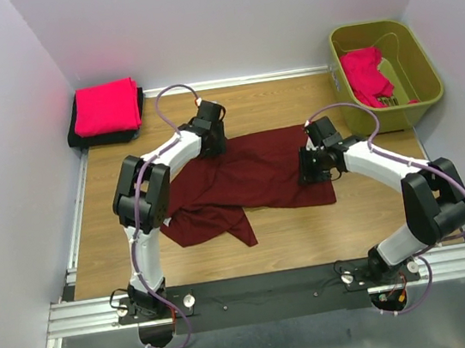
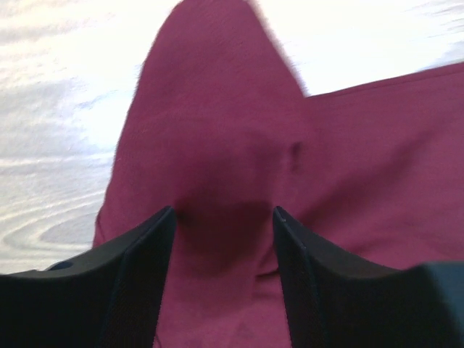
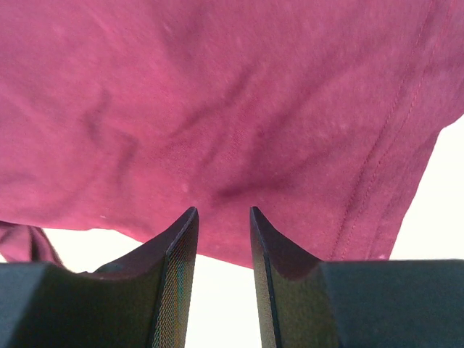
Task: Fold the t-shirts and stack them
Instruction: Flatten the tshirt out
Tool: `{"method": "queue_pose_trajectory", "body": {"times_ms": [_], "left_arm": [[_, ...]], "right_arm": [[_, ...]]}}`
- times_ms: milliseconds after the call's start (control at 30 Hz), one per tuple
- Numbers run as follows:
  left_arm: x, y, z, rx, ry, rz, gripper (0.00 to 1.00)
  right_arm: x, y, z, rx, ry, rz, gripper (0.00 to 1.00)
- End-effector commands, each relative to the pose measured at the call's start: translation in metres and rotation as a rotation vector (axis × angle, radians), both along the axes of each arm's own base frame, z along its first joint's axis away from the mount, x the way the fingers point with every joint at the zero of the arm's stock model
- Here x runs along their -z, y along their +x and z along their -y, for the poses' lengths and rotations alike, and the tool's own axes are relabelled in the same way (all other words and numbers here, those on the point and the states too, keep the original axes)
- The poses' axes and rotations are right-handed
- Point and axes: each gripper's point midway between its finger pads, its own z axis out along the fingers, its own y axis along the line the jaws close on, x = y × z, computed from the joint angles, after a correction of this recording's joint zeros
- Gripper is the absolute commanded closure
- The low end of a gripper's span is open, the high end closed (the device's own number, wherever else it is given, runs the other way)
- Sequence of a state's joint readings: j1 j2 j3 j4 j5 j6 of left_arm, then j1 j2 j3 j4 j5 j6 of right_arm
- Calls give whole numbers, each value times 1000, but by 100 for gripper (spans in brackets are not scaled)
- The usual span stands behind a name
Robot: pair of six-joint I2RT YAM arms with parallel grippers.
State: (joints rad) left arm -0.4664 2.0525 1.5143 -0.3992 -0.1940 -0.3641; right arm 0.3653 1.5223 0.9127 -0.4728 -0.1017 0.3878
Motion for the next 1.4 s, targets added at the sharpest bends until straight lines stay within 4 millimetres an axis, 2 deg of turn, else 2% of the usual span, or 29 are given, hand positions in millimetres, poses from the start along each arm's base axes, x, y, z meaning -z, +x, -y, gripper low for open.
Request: {"method": "queue_pose_trajectory", "body": {"times_ms": [0,100,233,267,300,333,500,533,600,633,867,967,1033,1100,1133,1200,1233,1300,1333,1367], "left_arm": [[10,0,-15,-43,80,-14,40],[18,0,-16,-39,90,-26,47],[21,-1,-18,-45,98,-32,77],[15,0,-18,-48,99,-22,91],[11,2,-21,-56,102,-14,98],[1,5,-24,-66,99,8,100],[-35,17,-58,-128,85,53,100],[-45,22,-76,-155,86,68,100],[-53,25,-93,-178,87,78,100],[-58,29,-112,-203,85,81,100],[-76,38,-166,-279,91,105,100],[-85,47,-185,-322,99,125,100],[-90,52,-204,-381,130,146,100],[-92,60,-217,-422,145,155,100],[-89,64,-223,-446,159,154,99],[-100,71,-230,-477,172,184,90],[-104,73,-237,-507,191,197,77],[-112,74,-242,-540,195,220,59],[-121,71,-247,-574,190,241,42],[-116,65,-251,-587,193,232,34]], "right_arm": [[10,-9,3,-17,-9,-12,58],[16,-14,5,-13,-15,-23,58],[21,-18,10,0,-35,-32,58],[22,-18,12,8,-47,-30,58],[26,-22,15,16,-56,-43,58],[28,-23,17,29,-61,-47,58],[44,-40,26,66,-90,-104,58],[49,-45,29,83,-101,-123,59],[54,-51,32,97,-110,-147,59],[56,-54,33,112,-109,-159,59],[71,-71,41,165,-125,-243,59],[70,-72,46,182,-132,-242,59],[68,-73,49,195,-133,-244,59],[63,-70,58,232,-150,-225,59],[59,-69,59,243,-147,-211,59],[54,-65,67,274,-157,-192,59],[53,-64,69,285,-159,-184,59],[45,-58,74,300,-173,-152,59],[42,-57,75,293,-182,-146,59],[40,-56,76,292,-189,-140,59]]}}
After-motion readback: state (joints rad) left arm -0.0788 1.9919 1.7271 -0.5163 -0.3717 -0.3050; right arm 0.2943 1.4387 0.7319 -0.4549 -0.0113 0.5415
